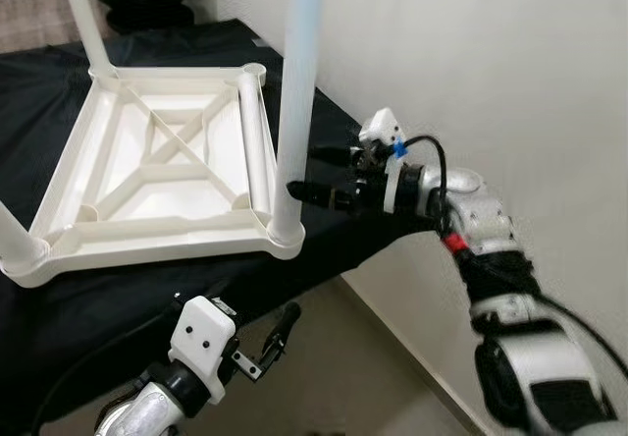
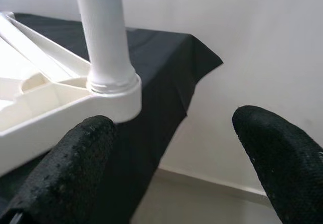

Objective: Building children table

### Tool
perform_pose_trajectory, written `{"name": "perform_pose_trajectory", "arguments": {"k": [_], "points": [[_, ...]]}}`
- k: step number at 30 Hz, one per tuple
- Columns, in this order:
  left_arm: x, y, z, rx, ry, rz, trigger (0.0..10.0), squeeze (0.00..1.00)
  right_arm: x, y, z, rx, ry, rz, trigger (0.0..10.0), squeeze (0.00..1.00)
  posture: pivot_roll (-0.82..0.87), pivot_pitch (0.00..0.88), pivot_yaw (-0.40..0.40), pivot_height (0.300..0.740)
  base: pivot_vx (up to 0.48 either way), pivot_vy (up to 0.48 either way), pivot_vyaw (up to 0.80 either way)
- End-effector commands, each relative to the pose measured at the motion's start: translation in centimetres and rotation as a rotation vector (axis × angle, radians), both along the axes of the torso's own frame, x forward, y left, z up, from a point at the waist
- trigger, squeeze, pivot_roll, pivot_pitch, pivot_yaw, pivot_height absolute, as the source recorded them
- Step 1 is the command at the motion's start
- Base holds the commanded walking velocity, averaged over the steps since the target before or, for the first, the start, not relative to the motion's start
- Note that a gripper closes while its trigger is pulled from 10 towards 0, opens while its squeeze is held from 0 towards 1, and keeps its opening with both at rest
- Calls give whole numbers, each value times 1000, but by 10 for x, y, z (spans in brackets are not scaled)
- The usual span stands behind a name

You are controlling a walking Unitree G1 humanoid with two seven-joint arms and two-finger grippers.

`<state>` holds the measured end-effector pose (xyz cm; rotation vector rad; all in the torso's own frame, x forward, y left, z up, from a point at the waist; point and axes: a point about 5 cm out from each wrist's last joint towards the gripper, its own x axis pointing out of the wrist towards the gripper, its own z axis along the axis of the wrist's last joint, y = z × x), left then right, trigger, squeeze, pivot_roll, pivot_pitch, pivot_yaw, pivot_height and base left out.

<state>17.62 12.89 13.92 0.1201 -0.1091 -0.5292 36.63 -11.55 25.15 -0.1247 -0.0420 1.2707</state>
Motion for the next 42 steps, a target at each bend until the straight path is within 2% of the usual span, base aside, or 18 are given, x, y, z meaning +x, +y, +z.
{"name": "perform_pose_trajectory", "arguments": {"k": [1, 2, 3, 5, 6, 14, 15, 25, 29, 31, 33, 34, 35, 36, 37, 38, 41, 42], "points": [[-4, -1, 2, -7, 10, -13, 10000, 0, 2, 1, 7, 9, -21, 57, 10000, 1000, 63, 188, -108, 740, 0, 0, 0], [-5, -1, 2, -7, 11, -13, 10000, 0, 3, 2, 11, 9, -30, 72, 10000, 1000, 63, 188, -108, 740, 0, 0, 0], [-6, -1, 3, -9, 15, -14, 10000, 0, 6, 4, 18, 10, -41, 94, 10000, 824, 64, 198, -109, 740, 0, 0, 0], [-7, -1, 3, -10, 18, -15, 10000, 0, 7, 5, 22, 12, -47, 108, 10000, 824, 64, 198, -109, 740, 0, 0, 0], [-8, -2, 3, -12, 21, -15, 10000, 0, 7, 7, 26, 6, -51, 138, 10000, 0, 65, 203, -110, 740, 0, 0, 0], [-11, -3, 6, -16, 30, -13, 10000, 0, 9, 18, 36, 18, -84, 203, 10000, 0, 70, 220, -115, 740, 0, 0, 0], [-11, -3, 6, -17, 31, -12, 10000, 0, 11, 17, 38, 26, -83, 202, 0, 0, 71, 222, -115, 740, 0, 0, 0], [-12, -3, 8, -21, 35, -12, 10000, 0, 14, 4, 53, 39, -106, 194, 0, 0, 57, 226, -115, 740, 0, 0, 0], [-9, -5, 7, -28, 35, -13, 10000, 0, 15, -6, 60, 7, -148, 138, 0, 0, 41, 218, -120, 740, 0, 0, 0], [-7, -6, 7, -32, 35, -11, 10000, 0, 17, -15, 63, -29, -185, 76, 0, 0, 25, 208, -126, 740, 0, 0, 0], [-3, -9, 6, -40, 33, -8, 10000, 0, 19, -31, 71, -48, -229, -13, 0, 0, 2, 194, -139, 740, 0, 0, 0], [-3, -9, 6, -40, 33, -8, 10000, 0, 19, -31, 71, -48, -229, -13, 0, 0, 2, 194, -139, 740, 0, 0, 0], [0, -10, 6, -44, 32, -6, 10000, 0, 22, -47, 79, -48, -246, -151, 0, 0, -17, 178, -156, 740, 0, 0, 0], [3, -12, 4, -46, 28, -5, 10000, 0, 27, -66, 82, -5, -226, -387, 0, 0, -31, 154, -183, 740, 0, 0, 0], [3, -12, 4, -46, 28, -5, 10000, 0, 27, -66, 82, -5, -226, -387, 0, 0, -31, 154, -183, 740, 0, 0, 0], [6, -13, 2, -47, 26, -4, 10000, 0, 30, -82, 74, 40, -187, -634, 0, 0, -31, 127, -214, 740, 0, 0, 0], [6, -13, 2, -47, 26, -4, 10000, 0, 30, -82, 74, 40, -187, -634, 0, 0, -31, 127, -214, 740, 0, 0, 0], [10, -14, -1, -46, 27, -2, 10000, 0, 30, -95, 54, 109, -176, -982, 0, 0, -31, 92, -244, 740, 0, 0, 0]]}}
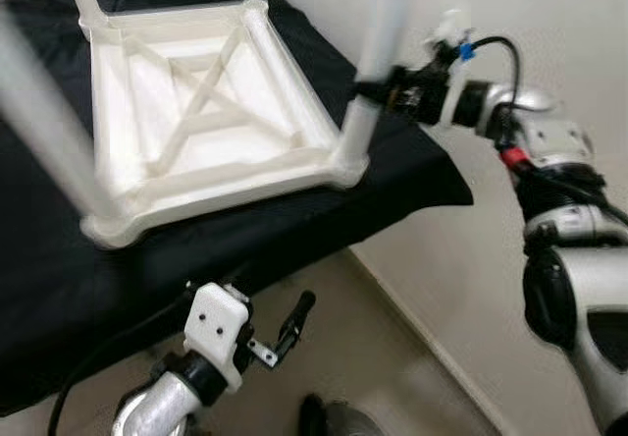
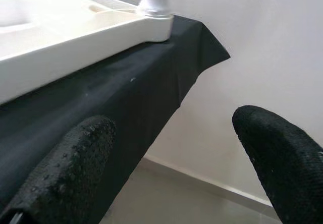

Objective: Building children table

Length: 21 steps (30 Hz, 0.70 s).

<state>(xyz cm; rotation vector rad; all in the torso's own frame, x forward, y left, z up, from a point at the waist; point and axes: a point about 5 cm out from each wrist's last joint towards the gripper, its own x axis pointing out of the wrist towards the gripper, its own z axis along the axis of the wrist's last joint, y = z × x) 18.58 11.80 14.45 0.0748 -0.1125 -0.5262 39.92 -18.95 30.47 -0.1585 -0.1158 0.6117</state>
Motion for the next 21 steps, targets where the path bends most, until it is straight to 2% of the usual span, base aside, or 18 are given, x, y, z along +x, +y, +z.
{"name": "perform_pose_trajectory", "arguments": {"k": [1, 2, 3, 4, 5, 7, 8, 9, 10, 11, 12, 14, 19, 20, 21], "points": [[1, -3, -7, -1, 18, -3, 10000, 0, -3, -21, 1, 62, -76, -329, 0, 0, -31, 92, -244, 740, 0, 0, 0], [9, -3, -10, 3, 15, -2, 10000, 0, -20, 40, -75, 30, 77, -316, 0, 0, -48, 57, -183, 740, 0, 0, 0], [15, -3, -11, 6, 13, -1, 10000, 0, -47, 84, -115, 48, 168, -271, 0, 0, -48, 57, -183, 740, 0, 0, 0], [15, -3, -11, 6, 13, -1, 10000, 0, -47, 84, -115, 48, 168, -271, 0, 0, -48, 57, -183, 740, 0, 0, 0], [19, -2, -13, 12, 13, 2, 10000, 0, -60, 113, -122, 103, 202, -221, 0, 0, -49, 14, -187, 740, 0, 0, 0], [19, -2, -13, 12, 13, 2, 10000, 0, -60, 113, -122, 103, 202, -221, 0, 0, -49, 14, -187, 740, 0, 0, 0], [23, -2, -14, 14, 13, 2, 10000, 0, -62, 131, -119, 135, 208, -151, 0, 0, -44, 10, -187, 740, 0, 0, 0], [25, -1, -14, 15, 14, 2, 10000, 0, -54, 135, -112, 152, 202, -124, 1490, 0, -38, 18, -184, 740, 0, 0, 0], [25, 0, -15, 20, 12, 15, 10000, 0, -49, 143, -105, 163, 203, -86, 4941, 0, -28, 22, -183, 740, 0, 0, 0], [25, 0, -15, 20, 12, 15, 10000, 0, -49, 143, -105, 163, 203, -86, 4941, 0, -28, 22, -183, 740, 0, 0, 0], [24, 1, -14, 23, 10, 24, 10000, 0, -48, 149, -103, 164, 208, -61, 10000, 0, -27, 25, -182, 740, 0, 0, 0], [22, 3, -14, 24, 7, 38, 10000, 0, -50, 158, -95, 182, 207, -1, 10000, 0, -24, 46, -171, 740, 0, 0, 0], [18, 2, -14, 19, 11, 25, 10000, 0, -61, 160, -84, 209, 196, 31, 10000, 0, -21, 67, -158, 740, 0, 0, 0], [17, 2, -13, 18, 11, 20, 10000, 0, -60, 156, -80, 219, 188, 32, 10000, 157, -16, 79, -153, 740, 0, 0, 0], [16, 2, -13, 18, 12, 17, 10000, 0, -59, 153, -78, 226, 181, 34, 10000, 157, -16, 79, -153, 740, 0, 0, 0]]}}
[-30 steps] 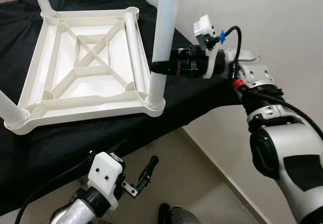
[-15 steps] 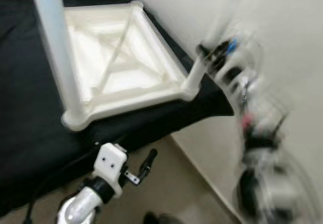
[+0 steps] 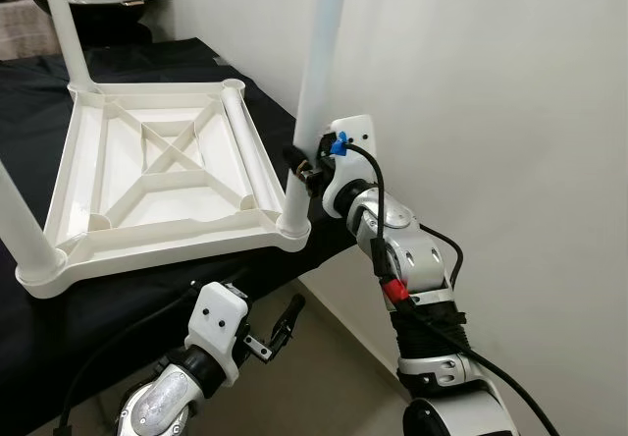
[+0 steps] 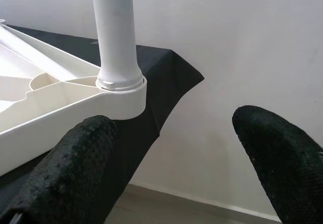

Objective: Building children table

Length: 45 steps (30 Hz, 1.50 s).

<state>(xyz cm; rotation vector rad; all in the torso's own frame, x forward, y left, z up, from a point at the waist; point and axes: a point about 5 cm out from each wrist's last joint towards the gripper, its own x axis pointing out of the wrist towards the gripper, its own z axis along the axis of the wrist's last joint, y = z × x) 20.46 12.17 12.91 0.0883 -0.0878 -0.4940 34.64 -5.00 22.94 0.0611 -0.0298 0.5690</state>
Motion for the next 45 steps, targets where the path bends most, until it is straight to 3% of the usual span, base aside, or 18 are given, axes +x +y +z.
{"name": "perform_pose_trajectory", "arguments": {"k": [1, 4, 7, 10, 12, 19, 20, 22, 23, 28, 29, 30, 31, 33, 42, 45], "points": [[-5, -2, 3, 0, -7, -21, 10000, 0, 0, 8, 3, 41, 3, 118, 10000, 1000, -3, 100, -148, 740, 0, 0, 0], [-7, -3, 3, -1, -7, -23, 10000, 0, 5, 4, 8, 37, -15, 172, 10000, 1000, -3, 100, -148, 740, 0, 0, 0], [-14, -5, 6, -3, -9, -25, 10000, 0, 16, -17, 30, -4, -104, 390, 10000, 1000, 16, 129, -148, 740, 0, 0, 0], [-16, -5, 7, -5, -7, -25, 10000, 0, 17, -22, 38, -24, -127, 468, 10000, 1000, 22, 142, -148, 740, 0, 0, 0], [-20, -4, 8, -8, -4, -26, 10000, 0, 20, -32, 51, -109, -175, 584, 10000, 1000, 37, 164, -154, 740, 0, 0, 0], [-27, -5, 10, -12, 2, -25, 10000, 0, 26, -43, 71, -140, -205, 680, 10000, 1000, 59, 191, -162, 740, 0, 0, 0], [-29, -6, 11, -15, 4, -25, 10000, 0, 25, -45, 76, -147, -208, 743, 10000, 75, 70, 206, -165, 740, 0, 0, 0], [-31, -6, 12, -16, 6, -25, 10000, 0, 24, -47, 79, -149, -207, 793, 10000, 75, 70, 206, -165, 740, 0, 0, 0], [-34, -6, 13, -17, 8, -25, 10000, 0, 23, -49, 82, -144, -211, 844, 10000, 0, 72, 217, -163, 740, 0, 0, 0], [-40, -7, 15, -29, 23, -33, 10000, 0, 27, -61, 97, -66, -216, 913, 10000, 0, 72, 235, -161, 740, 0, 0, 0], [-41, -8, 15, -31, 25, -35, 10000, 0, 27, -64, 98, -63, -217, 932, 8392, 0, 72, 241, -161, 740, 0, 0, 0], [-42, -8, 16, -34, 27, -36, 10000, 0, 27, -66, 100, -56, -215, 946, 3922, 0, 69, 245, -160, 740, 0, 0, 0], [-42, -8, 16, -34, 27, -36, 10000, 0, 27, -66, 100, -56, -215, 946, 3922, 0, 69, 245, -160, 740, 0, 0, 0], [-43, -8, 16, -37, 31, -37, 10000, 0, 26, -70, 102, -52, -213, 978, 0, 0, 68, 246, -159, 740, 0, 0, 0], [-43, -8, 18, -40, 38, -37, 10000, 0, 27, -73, 102, -84, -199, 1012, 0, 0, 64, 245, -155, 740, 0, 0, 0], [-39, -6, 18, -41, 37, -33, 10000, 0, 34, -71, 101, -150, -214, 905, 0, 0, 54, 228, -154, 740, 0, 0, 0]]}}
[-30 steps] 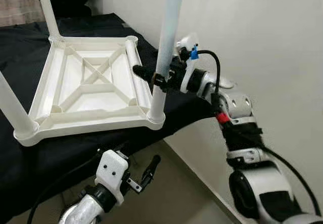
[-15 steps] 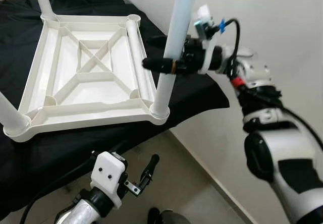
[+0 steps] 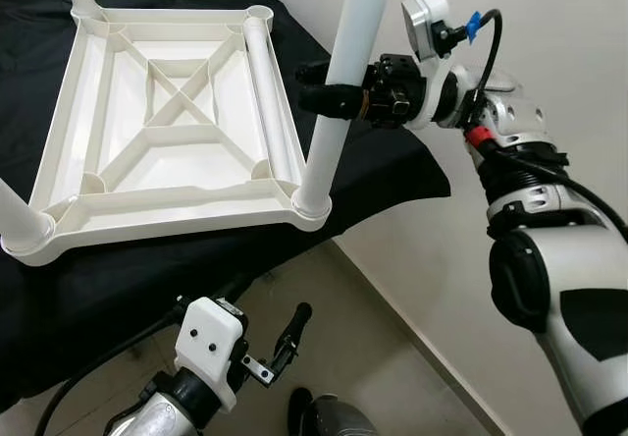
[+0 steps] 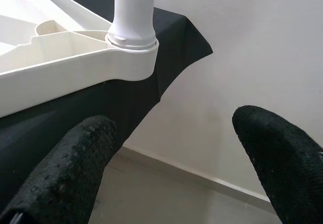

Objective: Building children table

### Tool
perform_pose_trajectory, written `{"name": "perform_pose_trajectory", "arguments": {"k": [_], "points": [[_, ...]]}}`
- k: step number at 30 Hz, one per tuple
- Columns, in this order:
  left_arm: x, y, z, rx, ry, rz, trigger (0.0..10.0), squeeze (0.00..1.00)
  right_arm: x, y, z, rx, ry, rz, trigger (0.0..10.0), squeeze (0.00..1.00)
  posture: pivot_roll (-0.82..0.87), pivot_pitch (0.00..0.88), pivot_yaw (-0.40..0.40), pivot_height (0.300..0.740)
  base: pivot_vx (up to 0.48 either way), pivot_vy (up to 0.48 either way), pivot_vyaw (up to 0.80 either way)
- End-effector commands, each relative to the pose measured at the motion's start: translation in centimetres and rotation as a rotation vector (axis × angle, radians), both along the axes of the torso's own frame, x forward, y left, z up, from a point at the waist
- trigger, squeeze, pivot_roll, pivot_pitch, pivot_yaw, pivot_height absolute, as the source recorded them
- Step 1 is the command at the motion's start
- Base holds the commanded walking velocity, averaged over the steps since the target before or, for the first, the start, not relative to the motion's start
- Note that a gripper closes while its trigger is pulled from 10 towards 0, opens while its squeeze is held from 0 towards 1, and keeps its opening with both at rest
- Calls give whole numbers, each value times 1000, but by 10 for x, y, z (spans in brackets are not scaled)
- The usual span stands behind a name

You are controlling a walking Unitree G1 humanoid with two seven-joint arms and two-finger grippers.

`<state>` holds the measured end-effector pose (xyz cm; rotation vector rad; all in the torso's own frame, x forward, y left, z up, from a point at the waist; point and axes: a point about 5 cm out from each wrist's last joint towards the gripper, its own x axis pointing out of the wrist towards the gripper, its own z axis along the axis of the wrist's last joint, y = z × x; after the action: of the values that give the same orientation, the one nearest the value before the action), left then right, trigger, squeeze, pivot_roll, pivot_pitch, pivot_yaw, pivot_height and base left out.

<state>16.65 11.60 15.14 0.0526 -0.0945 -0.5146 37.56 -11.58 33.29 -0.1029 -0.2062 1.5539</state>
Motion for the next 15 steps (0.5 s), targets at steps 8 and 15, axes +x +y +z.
{"name": "perform_pose_trajectory", "arguments": {"k": [8, 15], "points": [[19, 4, -10, 16, 16, 3, 10000, 0, 16, -13, -3, -240, -341, -601, 0, 0, 26, 150, -168, 740, 0, 0, 0], [43, 10, -17, 59, 2, 23, 10000, 0, 6, 48, -64, 209, 97, -1246, 0, 0, 2, 44, -120, 740, 0, 0, 0]]}}
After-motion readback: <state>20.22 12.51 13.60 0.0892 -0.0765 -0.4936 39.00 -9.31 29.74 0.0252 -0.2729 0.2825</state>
